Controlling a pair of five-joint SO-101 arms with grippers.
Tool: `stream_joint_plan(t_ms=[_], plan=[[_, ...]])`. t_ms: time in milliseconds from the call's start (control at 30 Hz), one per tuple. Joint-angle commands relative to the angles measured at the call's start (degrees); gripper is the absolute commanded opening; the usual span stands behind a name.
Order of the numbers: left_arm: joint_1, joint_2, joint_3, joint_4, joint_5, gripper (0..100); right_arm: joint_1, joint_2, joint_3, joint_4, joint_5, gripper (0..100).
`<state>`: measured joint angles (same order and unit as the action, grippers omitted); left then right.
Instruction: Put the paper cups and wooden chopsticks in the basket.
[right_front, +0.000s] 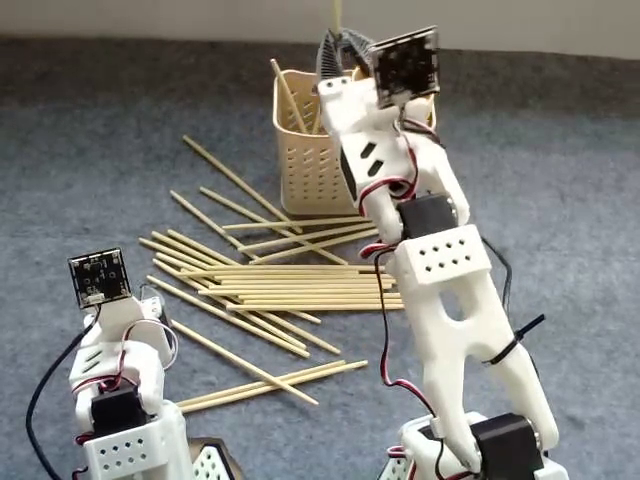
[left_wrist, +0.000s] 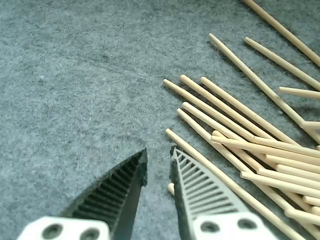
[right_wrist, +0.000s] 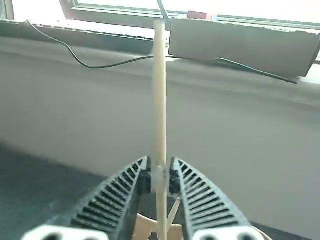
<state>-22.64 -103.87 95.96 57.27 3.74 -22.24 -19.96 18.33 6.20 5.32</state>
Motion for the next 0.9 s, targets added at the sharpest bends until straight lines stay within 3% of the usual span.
stream_joint_plan(t_ms=[0, 133, 367, 633, 867], plan=[[-0.7, 0.0, 1.2, -0.1, -0.4, 9, 0.8, -1.0, -2.9, 4.4, -1.4, 11.5], [-0.7, 0.0, 1.2, -0.1, -0.4, 9, 0.9, -1.3, -3.2, 10.2, -1.4, 11.5], [-0.7, 0.0, 1.2, -0.1, -0.4, 9, 0.7, -10.0, -2.4, 11.3, -1.5, 11.5], [-0.7, 0.0, 1.2, -0.1, -0.4, 9, -3.6, -17.1, -2.9, 28.6, -1.3, 11.5], [-0.7, 0.0, 1.2, -0.1, -0.4, 9, -4.7, -18.2, -2.9, 35.6, -1.3, 9.1]])
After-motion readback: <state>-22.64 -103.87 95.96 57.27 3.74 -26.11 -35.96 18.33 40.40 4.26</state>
